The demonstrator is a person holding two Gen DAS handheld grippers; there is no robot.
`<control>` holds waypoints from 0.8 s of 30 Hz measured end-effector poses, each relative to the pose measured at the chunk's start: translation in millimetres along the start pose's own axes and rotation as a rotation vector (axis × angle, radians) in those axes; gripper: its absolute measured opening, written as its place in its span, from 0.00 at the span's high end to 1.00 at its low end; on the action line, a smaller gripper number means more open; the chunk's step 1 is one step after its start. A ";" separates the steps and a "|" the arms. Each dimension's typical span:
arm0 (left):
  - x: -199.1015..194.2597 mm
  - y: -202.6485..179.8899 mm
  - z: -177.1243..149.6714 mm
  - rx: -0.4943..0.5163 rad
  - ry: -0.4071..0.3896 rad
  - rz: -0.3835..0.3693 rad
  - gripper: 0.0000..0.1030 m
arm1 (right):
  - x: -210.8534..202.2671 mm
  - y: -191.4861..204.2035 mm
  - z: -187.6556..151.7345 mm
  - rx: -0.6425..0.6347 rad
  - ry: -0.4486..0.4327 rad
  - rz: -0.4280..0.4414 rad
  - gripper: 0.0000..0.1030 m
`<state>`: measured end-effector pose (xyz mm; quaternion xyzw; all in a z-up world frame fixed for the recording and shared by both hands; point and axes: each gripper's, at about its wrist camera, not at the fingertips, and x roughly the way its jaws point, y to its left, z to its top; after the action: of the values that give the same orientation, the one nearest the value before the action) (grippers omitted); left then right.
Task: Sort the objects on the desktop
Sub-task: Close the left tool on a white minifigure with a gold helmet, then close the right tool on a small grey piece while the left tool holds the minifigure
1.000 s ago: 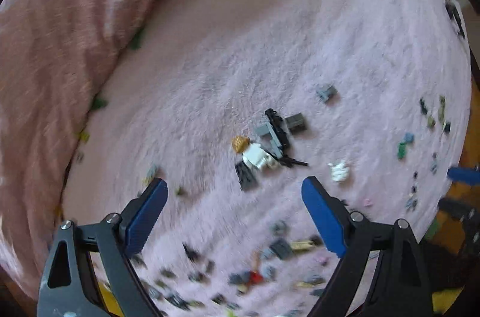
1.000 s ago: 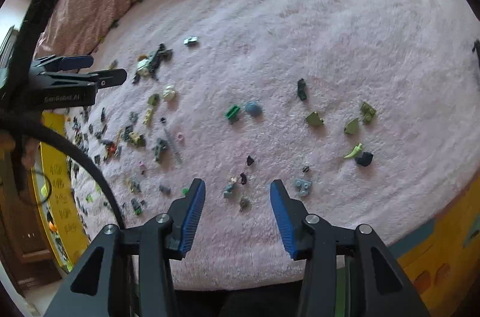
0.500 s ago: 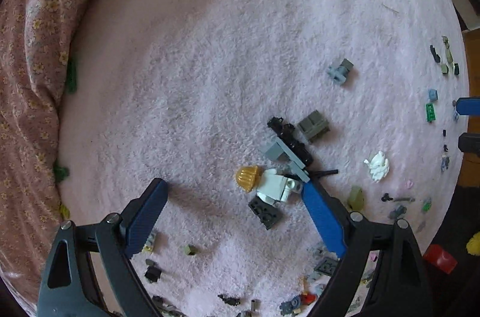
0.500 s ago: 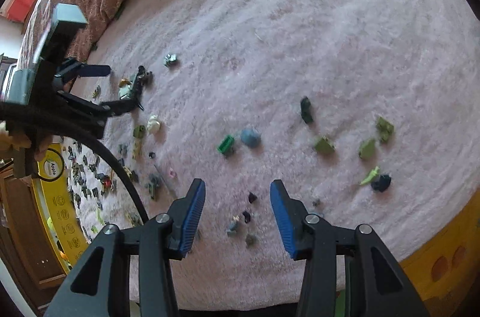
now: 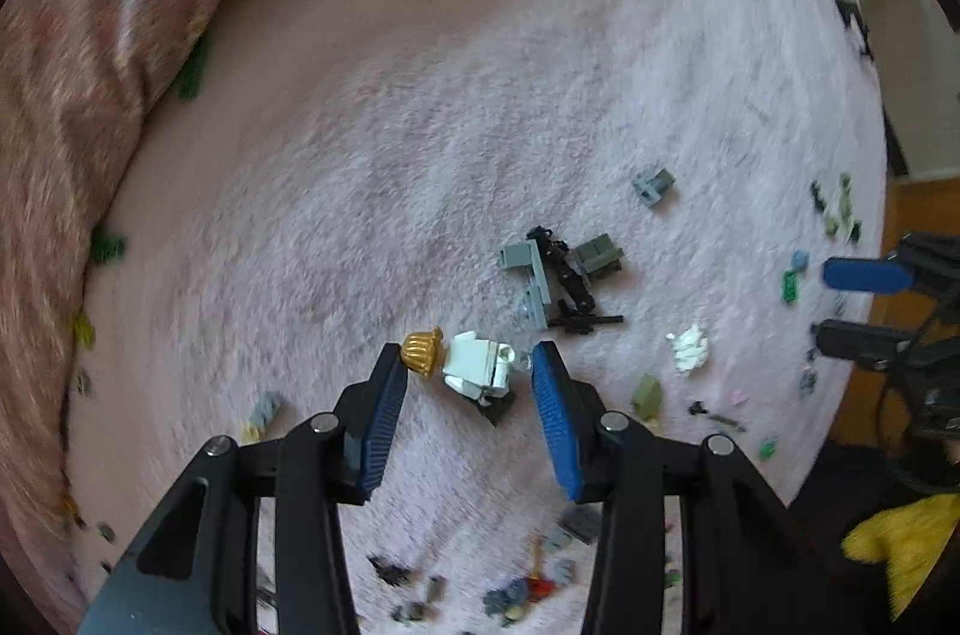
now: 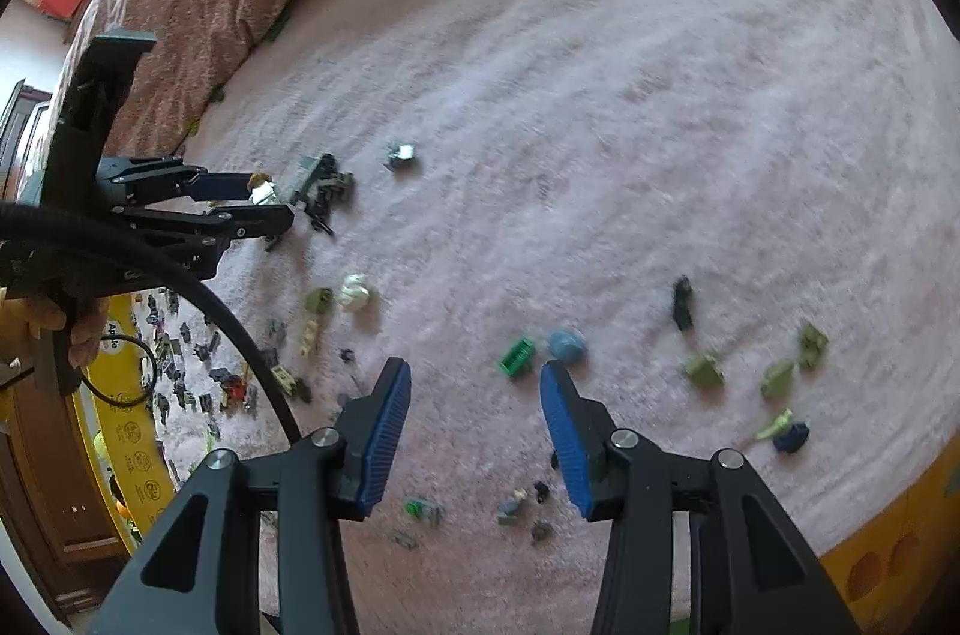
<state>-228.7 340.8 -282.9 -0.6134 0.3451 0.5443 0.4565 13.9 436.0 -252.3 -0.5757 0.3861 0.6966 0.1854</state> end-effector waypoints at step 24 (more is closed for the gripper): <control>-23.2 25.1 -138.5 -0.430 -0.093 -0.065 0.58 | 58.4 41.3 80.4 -0.001 -0.084 0.008 0.72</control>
<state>-206.8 200.8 -266.0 -0.6818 0.1794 0.6180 0.3479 -83.7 459.5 -291.0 -0.5445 0.3800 0.7210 0.1981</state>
